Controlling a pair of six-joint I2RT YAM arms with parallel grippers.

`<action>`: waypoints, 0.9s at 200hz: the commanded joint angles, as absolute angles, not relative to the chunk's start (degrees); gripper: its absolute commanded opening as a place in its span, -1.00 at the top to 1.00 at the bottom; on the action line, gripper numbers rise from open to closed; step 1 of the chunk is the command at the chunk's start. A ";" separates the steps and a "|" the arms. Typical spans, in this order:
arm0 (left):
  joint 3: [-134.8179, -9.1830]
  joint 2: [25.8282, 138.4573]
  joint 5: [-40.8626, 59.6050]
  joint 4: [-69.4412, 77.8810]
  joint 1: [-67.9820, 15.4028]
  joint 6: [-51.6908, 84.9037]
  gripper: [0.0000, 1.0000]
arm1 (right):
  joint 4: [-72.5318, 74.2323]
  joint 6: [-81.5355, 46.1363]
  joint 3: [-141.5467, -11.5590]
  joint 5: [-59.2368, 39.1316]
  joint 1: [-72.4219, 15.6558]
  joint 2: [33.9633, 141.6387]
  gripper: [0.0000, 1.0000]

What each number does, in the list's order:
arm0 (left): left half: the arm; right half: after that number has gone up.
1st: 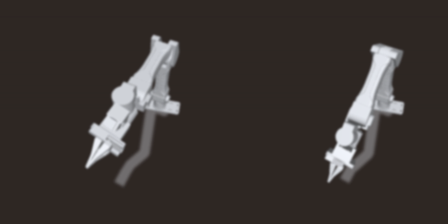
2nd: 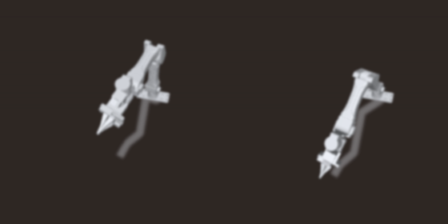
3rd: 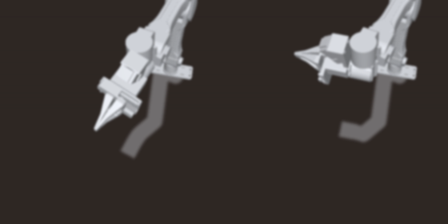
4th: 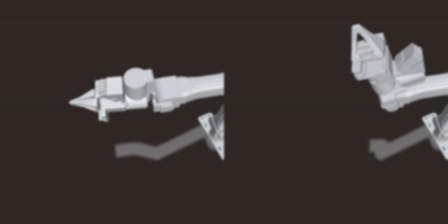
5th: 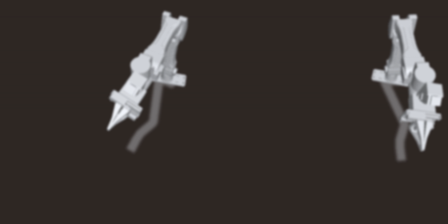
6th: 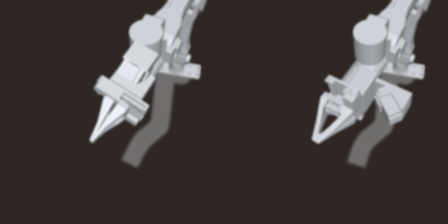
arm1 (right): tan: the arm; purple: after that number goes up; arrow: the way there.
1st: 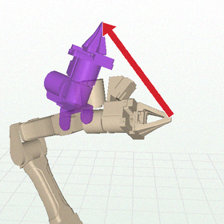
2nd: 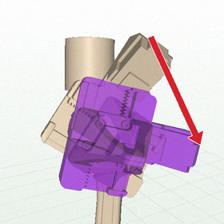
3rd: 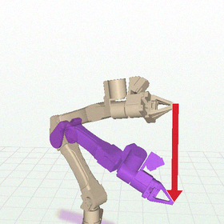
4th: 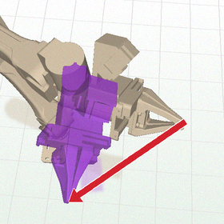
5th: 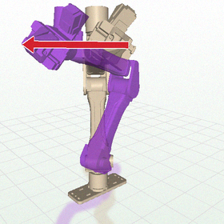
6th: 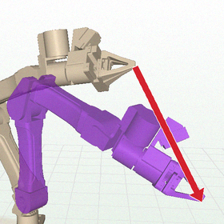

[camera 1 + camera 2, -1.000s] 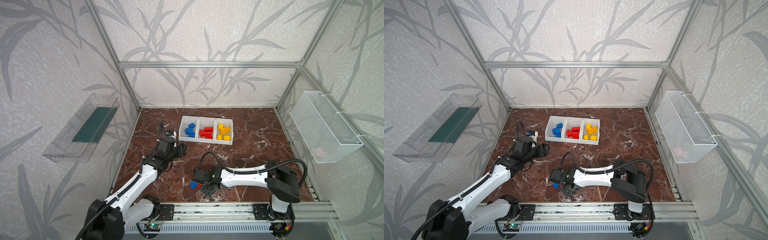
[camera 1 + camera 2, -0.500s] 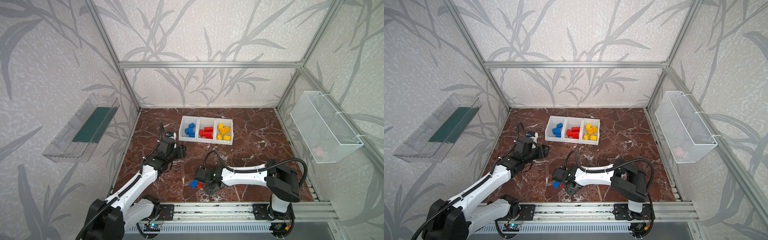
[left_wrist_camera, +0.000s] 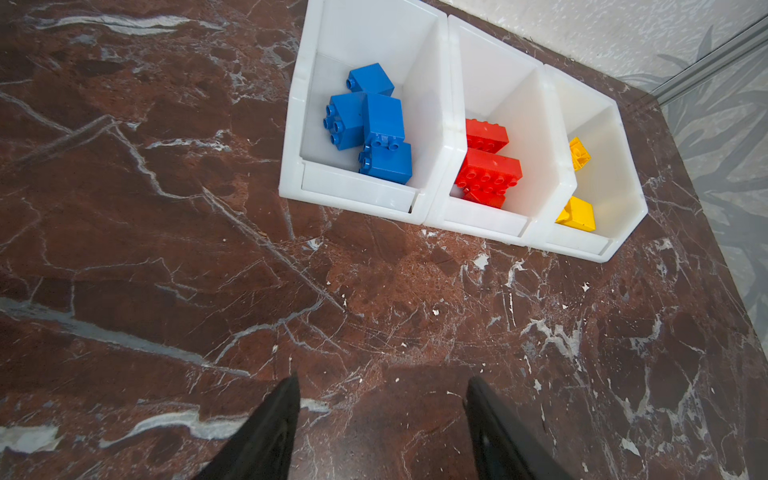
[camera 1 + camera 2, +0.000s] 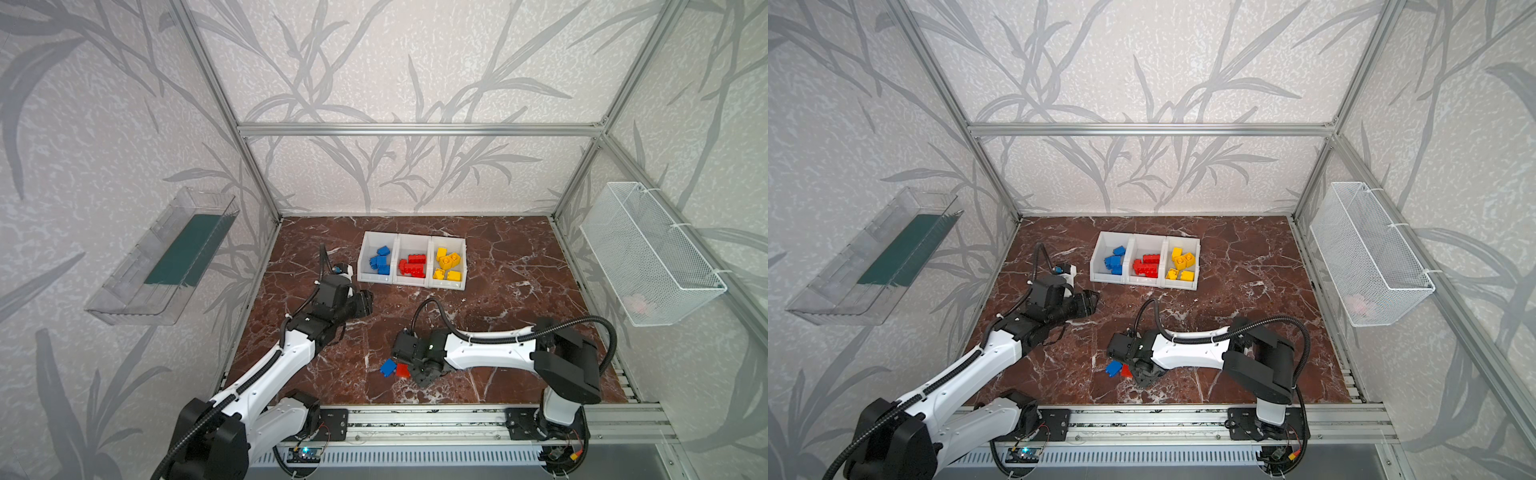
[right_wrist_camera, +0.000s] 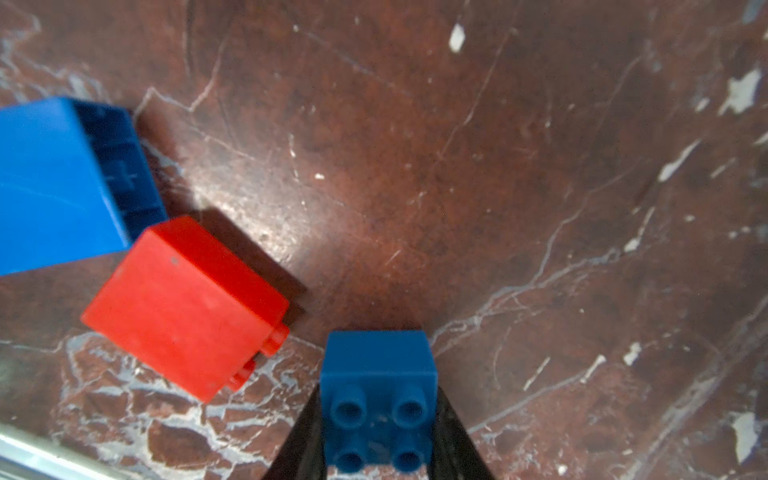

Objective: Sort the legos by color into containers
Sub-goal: 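Grasp the blue brick nearest the robot with the right gripper, then carry the blue brick with the right gripper and drop it in the blue compartment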

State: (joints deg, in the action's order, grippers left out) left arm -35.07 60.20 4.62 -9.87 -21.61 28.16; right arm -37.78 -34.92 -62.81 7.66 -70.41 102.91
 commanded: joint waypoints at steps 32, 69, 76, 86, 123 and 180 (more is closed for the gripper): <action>-34.18 57.72 3.43 -11.31 -21.53 29.13 -0.32 | -42.17 -25.07 -69.69 10.53 -64.86 99.34 0.43; -33.21 54.08 2.10 -13.99 -21.49 29.75 -0.32 | -40.60 -14.44 -83.61 8.17 -54.67 103.05 0.44; -32.86 53.15 1.94 -14.38 -21.47 30.07 -0.32 | -40.45 -12.79 -86.90 7.93 -53.41 104.77 0.44; -32.24 51.96 1.94 -14.72 -21.53 30.68 -0.32 | -40.45 -10.78 -92.26 7.57 -51.64 108.04 0.45; -30.30 47.70 2.14 -17.54 -21.71 32.23 -0.32 | -42.03 -8.50 -113.65 5.65 -46.91 122.11 0.45; -26.62 41.07 2.19 -20.04 -22.14 34.69 -0.32 | -48.97 -5.89 -147.75 6.43 -45.50 144.87 0.45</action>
